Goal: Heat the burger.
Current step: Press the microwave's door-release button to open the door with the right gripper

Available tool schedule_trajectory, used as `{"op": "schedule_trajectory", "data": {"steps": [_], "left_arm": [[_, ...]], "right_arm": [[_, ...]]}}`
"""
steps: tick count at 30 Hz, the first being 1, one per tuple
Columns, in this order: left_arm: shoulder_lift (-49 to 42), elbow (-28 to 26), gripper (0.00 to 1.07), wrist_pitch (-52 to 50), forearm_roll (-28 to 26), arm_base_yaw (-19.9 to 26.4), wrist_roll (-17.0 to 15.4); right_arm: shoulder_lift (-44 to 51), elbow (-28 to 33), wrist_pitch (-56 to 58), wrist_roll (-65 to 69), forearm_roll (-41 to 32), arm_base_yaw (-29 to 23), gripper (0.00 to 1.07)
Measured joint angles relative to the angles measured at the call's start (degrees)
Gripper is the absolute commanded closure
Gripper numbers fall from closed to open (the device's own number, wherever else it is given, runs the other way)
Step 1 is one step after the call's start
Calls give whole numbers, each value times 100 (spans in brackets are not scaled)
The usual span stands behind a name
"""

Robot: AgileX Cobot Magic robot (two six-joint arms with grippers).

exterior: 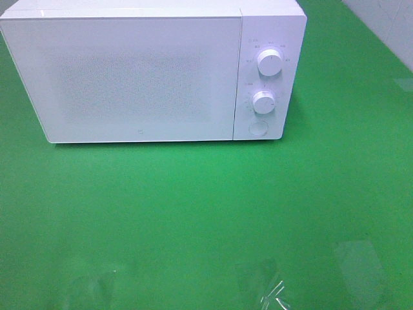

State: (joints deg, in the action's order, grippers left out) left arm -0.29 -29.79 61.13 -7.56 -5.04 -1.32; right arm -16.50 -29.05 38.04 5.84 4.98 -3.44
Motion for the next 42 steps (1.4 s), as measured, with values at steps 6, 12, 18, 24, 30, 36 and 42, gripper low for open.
{"op": "schedule_trajectory", "data": {"steps": [6, 12, 18, 24, 30, 36, 42], "left_arm": [[0, 0, 15, 0, -11, 0, 0], [0, 0, 15, 0, -17, 0, 0], [0, 0, 15, 0, -17, 0, 0], [0, 0, 15, 0, -17, 0, 0], [0, 0, 15, 0, -23, 0, 0], [0, 0, 15, 0, -23, 0, 0], [0, 0, 15, 0, -29, 0, 0]], "right_arm": [[-699, 138, -647, 0, 0, 0, 31], [-1484, 160, -1404, 29, 0, 0, 31], [-2091, 160, -1896, 223, -6, 0, 31], [-2871, 160, -2836, 264, 11, 0, 31], [-3541, 160, -3885, 269, 17, 0, 31], [-4142, 298, -4899, 269, 17, 0, 31], [-5099, 1123, -7019, 29, -498, 0, 31]]}}
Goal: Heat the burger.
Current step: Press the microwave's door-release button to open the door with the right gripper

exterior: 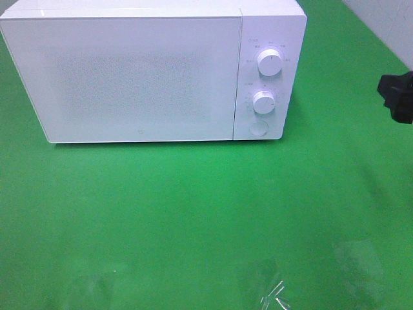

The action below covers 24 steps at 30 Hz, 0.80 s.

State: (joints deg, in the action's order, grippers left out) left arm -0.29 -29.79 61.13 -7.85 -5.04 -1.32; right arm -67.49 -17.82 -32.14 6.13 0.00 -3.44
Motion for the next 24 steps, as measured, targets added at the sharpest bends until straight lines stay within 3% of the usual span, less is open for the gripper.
{"op": "schedule_trajectory", "data": {"steps": [5, 7, 10, 12, 17, 18, 19, 21, 24], "left_arm": [[0, 0, 15, 0, 0, 0, 0], [0, 0, 15, 0, 0, 0, 0], [0, 0, 15, 0, 0, 0, 0], [0, 0, 15, 0, 0, 0, 0], [0, 0, 15, 0, 0, 0, 0], [0, 0, 15, 0, 0, 0, 0], [0, 0, 15, 0, 0, 0, 0], [0, 0, 15, 0, 0, 0, 0], [0, 0, 15, 0, 0, 0, 0]], "right_arm": [[-332, 178, -453, -327, -418, -138, 31], [-796, 275, -922, -831, -1026, -567, 31], [-917, 286, -1066, -945, -1226, -722, 31], [-1358, 304, -1621, -1369, -2034, -1358, 31], [-1644, 298, -2023, -1696, -2550, -1828, 31], [-1833, 298, -2315, -1845, -2945, -2200, 31], [-1833, 298, -2315, -1845, -2945, -2200, 31], [-2166, 292, -2796, -2063, -3690, -2922, 31], [-2315, 275, -2962, -2131, -4005, -3214, 31]]}}
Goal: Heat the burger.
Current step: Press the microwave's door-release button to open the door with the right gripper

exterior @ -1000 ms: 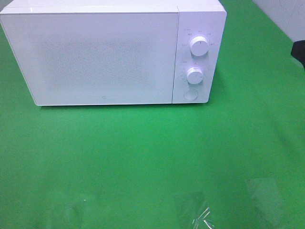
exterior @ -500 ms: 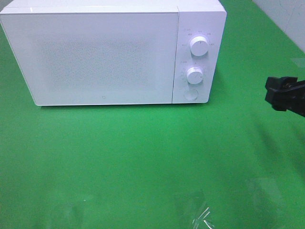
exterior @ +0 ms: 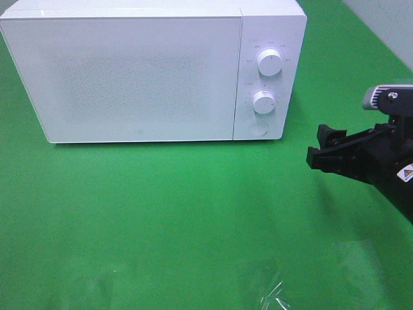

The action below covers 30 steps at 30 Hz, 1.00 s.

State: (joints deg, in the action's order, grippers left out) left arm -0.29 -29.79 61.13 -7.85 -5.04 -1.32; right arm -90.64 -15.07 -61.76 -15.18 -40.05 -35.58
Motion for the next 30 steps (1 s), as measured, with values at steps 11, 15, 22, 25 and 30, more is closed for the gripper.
{"op": "schedule_trajectory", "data": {"steps": [11, 15, 22, 25, 30], "left_arm": [[0, 0, 15, 0, 0, 0, 0], [0, 0, 15, 0, 0, 0, 0], [0, 0, 15, 0, 0, 0, 0], [0, 0, 15, 0, 0, 0, 0], [0, 0, 15, 0, 0, 0, 0]], "right_arm": [[-539, -613, -138, -498, -974, -957, 31], [-819, -968, -138, -619, -1152, -1278, 31], [-922, -1186, 40, -372, -1186, -1375, 32], [-922, -1186, 63, -52, -1192, -1375, 33], [-922, -1186, 120, 1043, -1192, -1375, 39]]}}
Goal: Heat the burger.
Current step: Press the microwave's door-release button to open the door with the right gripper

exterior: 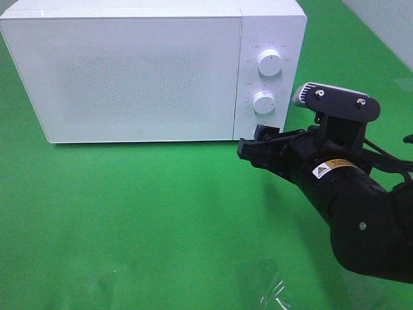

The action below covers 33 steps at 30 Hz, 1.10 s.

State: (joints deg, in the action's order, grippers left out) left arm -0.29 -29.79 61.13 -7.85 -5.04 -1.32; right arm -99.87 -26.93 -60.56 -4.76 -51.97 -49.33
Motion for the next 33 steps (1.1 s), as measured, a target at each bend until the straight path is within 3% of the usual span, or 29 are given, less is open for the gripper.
{"op": "schedule_trajectory", "data": {"steps": [11, 12, 13, 15, 16, 17, 22, 33], "left_arm": [[0, 0, 15, 0, 0, 0, 0], [0, 0, 15, 0, 0, 0, 0], [0, 0, 15, 0, 0, 0, 0], [0, 0, 15, 0, 0, 0, 0], [0, 0, 15, 0, 0, 0, 0], [0, 0, 15, 0, 0, 0, 0], [0, 0, 15, 0, 0, 0, 0], [0, 0, 15, 0, 0, 0, 0]], "right_arm": [[0, 0, 6, 3541, 0, 0, 61], [0, 0, 6, 4211, 0, 0, 67], [0, 0, 6, 4211, 0, 0, 67], [0, -6, 6, 5031, 0, 0, 81], [0, -6, 6, 5031, 0, 0, 81], [0, -11, 6, 5483, 0, 0, 88], [0, -11, 6, 6388, 0, 0, 104], [-166, -52, 189, 7242, 0, 0, 107]]}}
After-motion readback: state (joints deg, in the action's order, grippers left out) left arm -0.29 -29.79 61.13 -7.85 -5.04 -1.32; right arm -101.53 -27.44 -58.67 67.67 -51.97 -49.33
